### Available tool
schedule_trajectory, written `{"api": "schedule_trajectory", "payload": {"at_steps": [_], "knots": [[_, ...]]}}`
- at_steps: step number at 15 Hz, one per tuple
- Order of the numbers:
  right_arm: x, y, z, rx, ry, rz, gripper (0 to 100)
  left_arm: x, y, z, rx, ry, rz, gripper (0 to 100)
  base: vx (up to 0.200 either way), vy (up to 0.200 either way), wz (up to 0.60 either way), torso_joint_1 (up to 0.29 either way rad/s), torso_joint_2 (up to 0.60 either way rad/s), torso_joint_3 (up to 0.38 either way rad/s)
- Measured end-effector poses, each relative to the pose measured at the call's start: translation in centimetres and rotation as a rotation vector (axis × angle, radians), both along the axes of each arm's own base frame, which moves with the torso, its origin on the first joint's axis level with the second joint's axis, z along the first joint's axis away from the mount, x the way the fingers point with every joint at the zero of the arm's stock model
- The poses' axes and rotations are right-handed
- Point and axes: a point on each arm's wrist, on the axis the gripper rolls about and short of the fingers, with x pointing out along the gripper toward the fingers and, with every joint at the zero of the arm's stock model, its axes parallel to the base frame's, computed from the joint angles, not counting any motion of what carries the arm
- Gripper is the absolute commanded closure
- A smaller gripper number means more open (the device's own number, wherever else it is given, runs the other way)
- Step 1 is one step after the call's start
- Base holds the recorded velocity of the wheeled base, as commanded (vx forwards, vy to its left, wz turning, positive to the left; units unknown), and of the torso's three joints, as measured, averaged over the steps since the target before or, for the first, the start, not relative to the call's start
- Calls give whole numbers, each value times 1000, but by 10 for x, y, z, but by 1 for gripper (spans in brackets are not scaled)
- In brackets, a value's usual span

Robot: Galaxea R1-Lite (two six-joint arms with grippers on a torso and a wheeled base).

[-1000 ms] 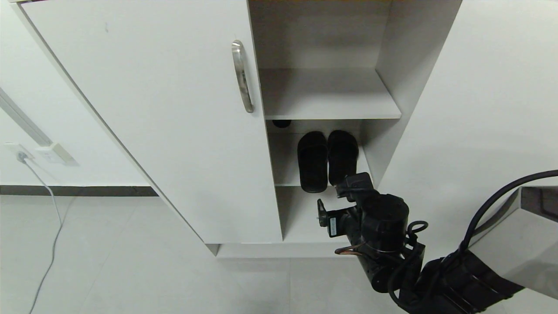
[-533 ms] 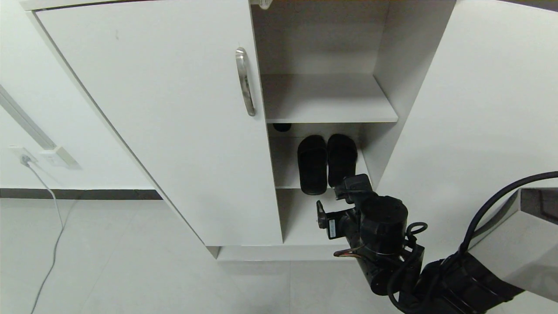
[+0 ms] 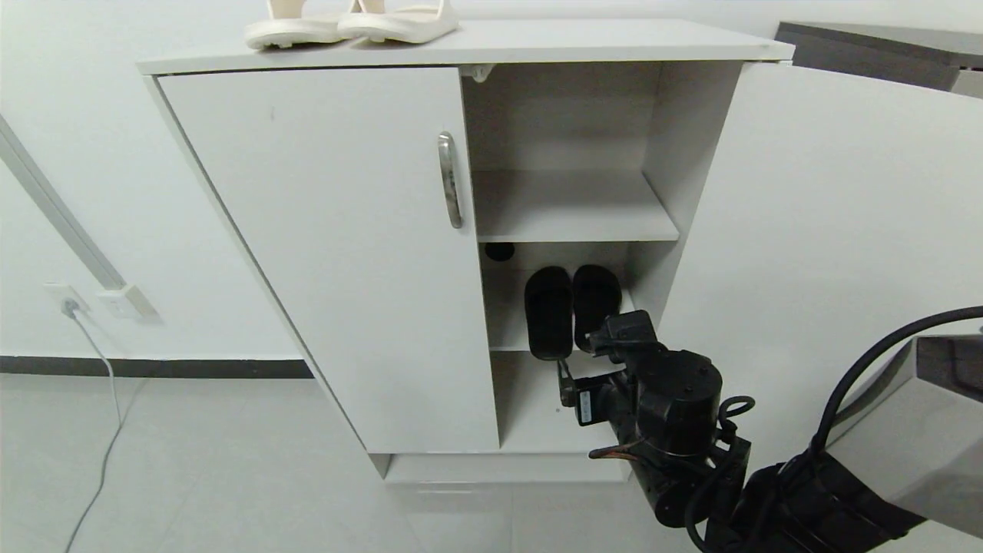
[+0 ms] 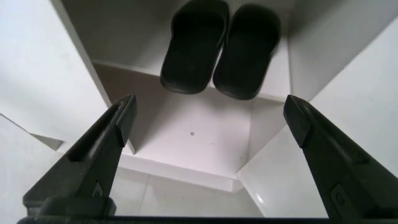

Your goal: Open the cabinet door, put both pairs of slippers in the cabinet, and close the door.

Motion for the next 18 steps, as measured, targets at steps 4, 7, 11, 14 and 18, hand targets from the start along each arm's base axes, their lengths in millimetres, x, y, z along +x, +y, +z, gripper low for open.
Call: {"api": "schedule_trajectory", "payload": {"at_steps": [4,7,11,14,18], "knots": [[-1,-2,0,7,-5,-2,0,0,0,0,-1,0,0,100,0,0,0,4,0,188],[-2,-5,0,17,-15,-4,0,0,0,0,-2,0,0,100,0,0,0,-1,2,32],[-2,-6,-1,15,-15,-3,0,0,0,0,-2,0,1,100,0,100,0,0,0,2],[-3,-6,-2,13,-13,-4,0,0,0,0,-4,0,1,100,0,200,0,-1,1,7],[-3,-6,-2,11,-17,-1,0,0,0,0,-4,0,1,100,0,200,0,4,4,4]]}}
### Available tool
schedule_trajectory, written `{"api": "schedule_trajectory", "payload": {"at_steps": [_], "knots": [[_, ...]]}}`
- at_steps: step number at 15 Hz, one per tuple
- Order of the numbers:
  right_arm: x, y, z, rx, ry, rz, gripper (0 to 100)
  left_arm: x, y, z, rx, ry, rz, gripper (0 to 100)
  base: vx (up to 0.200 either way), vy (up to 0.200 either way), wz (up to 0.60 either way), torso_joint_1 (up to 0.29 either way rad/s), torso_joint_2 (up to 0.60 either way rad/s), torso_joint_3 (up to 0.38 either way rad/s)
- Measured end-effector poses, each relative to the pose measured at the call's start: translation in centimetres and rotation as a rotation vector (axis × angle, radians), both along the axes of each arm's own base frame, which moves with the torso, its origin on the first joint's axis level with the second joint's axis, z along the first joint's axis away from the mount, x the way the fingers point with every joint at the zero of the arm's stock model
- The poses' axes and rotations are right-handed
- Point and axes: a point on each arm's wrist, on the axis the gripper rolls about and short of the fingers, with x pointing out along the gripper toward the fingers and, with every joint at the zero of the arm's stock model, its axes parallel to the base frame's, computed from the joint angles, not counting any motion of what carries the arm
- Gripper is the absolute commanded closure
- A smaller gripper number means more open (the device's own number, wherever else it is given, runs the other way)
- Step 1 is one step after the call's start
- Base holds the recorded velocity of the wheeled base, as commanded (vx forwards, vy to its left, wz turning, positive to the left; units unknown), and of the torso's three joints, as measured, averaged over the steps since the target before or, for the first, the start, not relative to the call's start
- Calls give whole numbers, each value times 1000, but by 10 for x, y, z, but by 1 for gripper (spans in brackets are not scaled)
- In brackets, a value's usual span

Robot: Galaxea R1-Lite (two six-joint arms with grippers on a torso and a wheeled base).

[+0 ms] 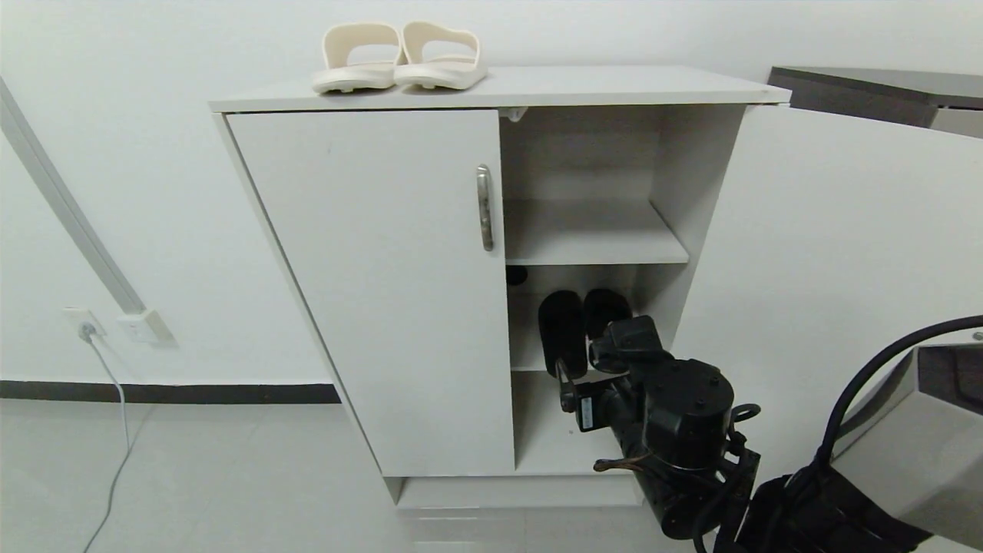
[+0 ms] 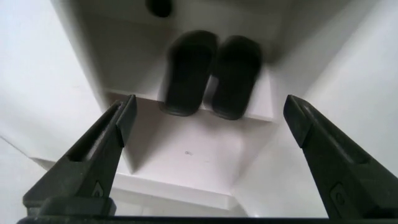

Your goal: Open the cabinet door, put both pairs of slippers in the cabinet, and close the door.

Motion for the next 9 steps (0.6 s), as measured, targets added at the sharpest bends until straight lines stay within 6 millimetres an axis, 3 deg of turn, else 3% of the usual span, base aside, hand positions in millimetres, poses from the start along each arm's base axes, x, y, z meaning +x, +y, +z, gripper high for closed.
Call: {"api": "schedule_trajectory", "payload": {"at_steps": [9], "knots": [[0,-2,0,9,-10,3,0,0,0,0,0,0,4,100,0,200,0,1,3,3]]}}
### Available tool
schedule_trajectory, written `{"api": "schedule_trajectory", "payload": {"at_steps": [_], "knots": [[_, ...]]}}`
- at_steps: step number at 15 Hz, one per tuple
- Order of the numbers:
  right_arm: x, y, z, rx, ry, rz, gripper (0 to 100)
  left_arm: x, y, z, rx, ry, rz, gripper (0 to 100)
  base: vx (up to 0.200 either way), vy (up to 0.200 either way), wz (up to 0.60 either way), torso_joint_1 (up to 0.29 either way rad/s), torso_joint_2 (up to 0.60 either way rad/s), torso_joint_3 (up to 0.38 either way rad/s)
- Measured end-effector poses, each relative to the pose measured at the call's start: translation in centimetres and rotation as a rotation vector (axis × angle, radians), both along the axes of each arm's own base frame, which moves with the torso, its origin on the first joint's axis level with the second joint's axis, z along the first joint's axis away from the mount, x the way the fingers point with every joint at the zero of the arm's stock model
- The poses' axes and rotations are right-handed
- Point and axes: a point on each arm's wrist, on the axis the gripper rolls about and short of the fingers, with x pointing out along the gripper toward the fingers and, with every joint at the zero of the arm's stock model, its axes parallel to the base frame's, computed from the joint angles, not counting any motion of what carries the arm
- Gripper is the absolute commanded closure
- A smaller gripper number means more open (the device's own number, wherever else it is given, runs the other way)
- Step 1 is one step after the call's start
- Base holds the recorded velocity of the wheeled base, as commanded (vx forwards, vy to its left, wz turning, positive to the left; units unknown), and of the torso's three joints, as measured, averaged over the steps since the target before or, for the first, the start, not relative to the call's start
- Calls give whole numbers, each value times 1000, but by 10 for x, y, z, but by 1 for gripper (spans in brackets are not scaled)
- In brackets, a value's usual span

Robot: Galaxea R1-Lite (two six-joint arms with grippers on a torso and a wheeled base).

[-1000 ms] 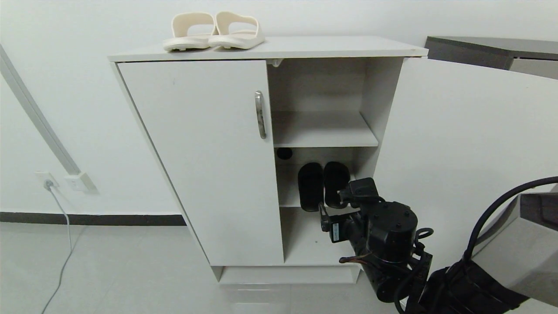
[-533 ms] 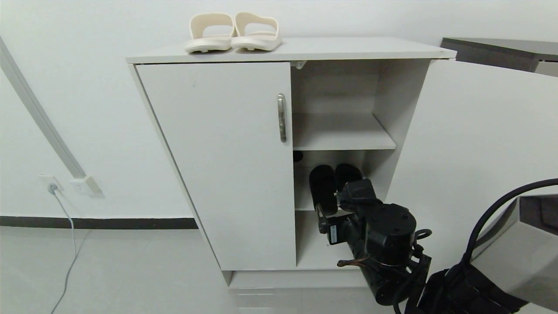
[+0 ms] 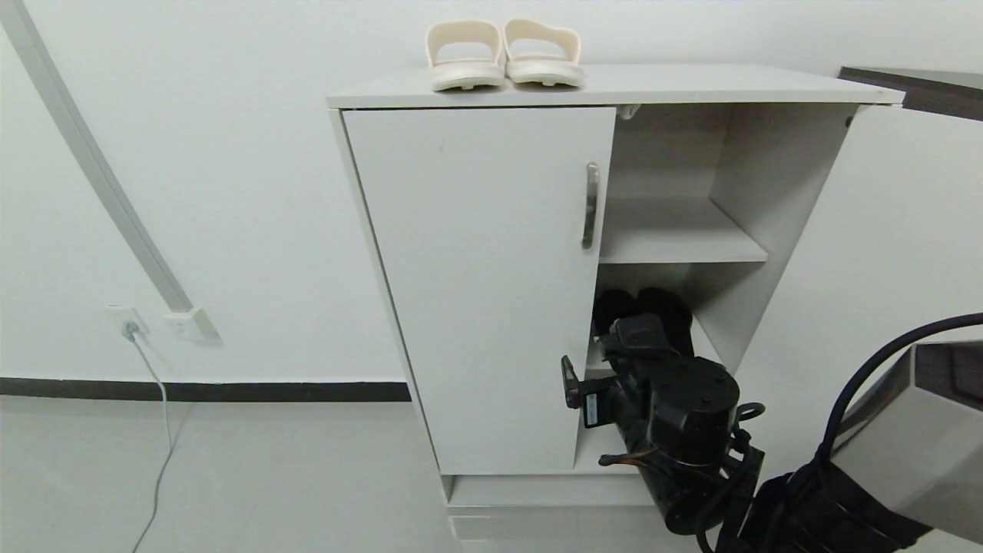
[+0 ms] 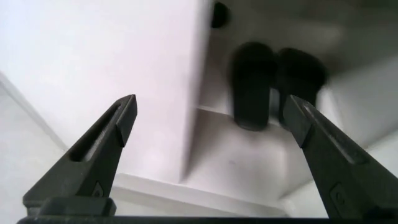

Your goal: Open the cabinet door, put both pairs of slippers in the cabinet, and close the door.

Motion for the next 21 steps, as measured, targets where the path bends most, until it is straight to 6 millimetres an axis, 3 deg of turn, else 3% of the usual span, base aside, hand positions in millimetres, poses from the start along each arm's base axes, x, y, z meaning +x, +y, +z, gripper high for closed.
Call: {"api": "schedule_trajectory", "payload": {"at_steps": [21], "knots": [[-1,-8,1,-15,-59,30,0,0,0,0,-2,0,1,100,0,0,0,0,0,0]]}}
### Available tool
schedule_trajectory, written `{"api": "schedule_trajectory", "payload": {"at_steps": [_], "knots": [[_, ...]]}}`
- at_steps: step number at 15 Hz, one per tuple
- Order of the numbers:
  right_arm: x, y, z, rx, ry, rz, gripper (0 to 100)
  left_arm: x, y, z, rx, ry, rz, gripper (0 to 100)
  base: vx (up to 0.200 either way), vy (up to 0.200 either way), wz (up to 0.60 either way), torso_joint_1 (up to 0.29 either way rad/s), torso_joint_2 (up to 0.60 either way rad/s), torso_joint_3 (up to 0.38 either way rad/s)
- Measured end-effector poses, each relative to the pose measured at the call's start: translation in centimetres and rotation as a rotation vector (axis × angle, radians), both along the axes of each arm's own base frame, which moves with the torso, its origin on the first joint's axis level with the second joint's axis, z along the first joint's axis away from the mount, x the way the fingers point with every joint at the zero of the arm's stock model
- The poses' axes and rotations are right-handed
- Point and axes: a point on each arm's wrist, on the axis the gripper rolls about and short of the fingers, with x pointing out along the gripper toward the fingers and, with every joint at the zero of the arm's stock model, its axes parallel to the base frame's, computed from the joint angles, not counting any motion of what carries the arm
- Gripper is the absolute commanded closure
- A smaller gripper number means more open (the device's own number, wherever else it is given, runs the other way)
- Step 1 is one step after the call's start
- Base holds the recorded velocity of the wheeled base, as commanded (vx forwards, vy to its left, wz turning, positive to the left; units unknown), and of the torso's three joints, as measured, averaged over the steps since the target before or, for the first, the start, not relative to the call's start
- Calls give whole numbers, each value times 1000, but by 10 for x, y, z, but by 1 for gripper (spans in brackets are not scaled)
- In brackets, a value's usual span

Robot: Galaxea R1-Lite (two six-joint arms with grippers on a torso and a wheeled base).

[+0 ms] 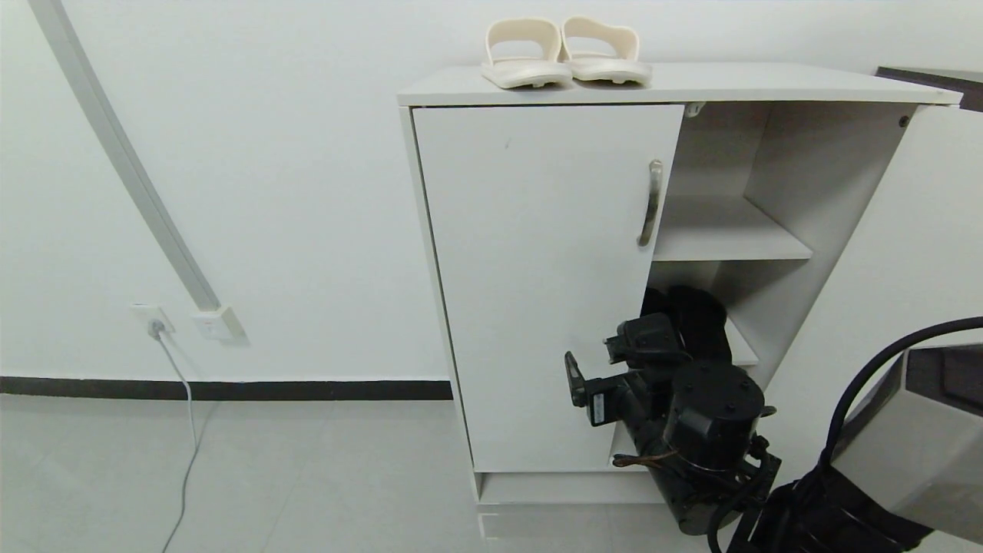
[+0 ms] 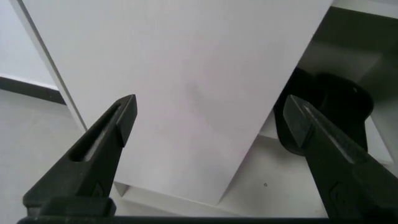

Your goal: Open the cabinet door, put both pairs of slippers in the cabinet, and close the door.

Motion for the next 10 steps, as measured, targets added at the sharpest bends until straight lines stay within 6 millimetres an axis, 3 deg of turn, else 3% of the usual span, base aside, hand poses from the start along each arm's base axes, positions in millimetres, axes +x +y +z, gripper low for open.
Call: {"api": "schedule_trajectory", "payload": {"at_steps": [7,10], "knots": [[0,0,-1,-5,2,1,0,0,0,0,0,0,0,100,0,0,0,0,0,0],[0,0,-1,-2,0,0,0,0,0,0,0,2,0,100,0,0,0,6,-152,-259]]}}
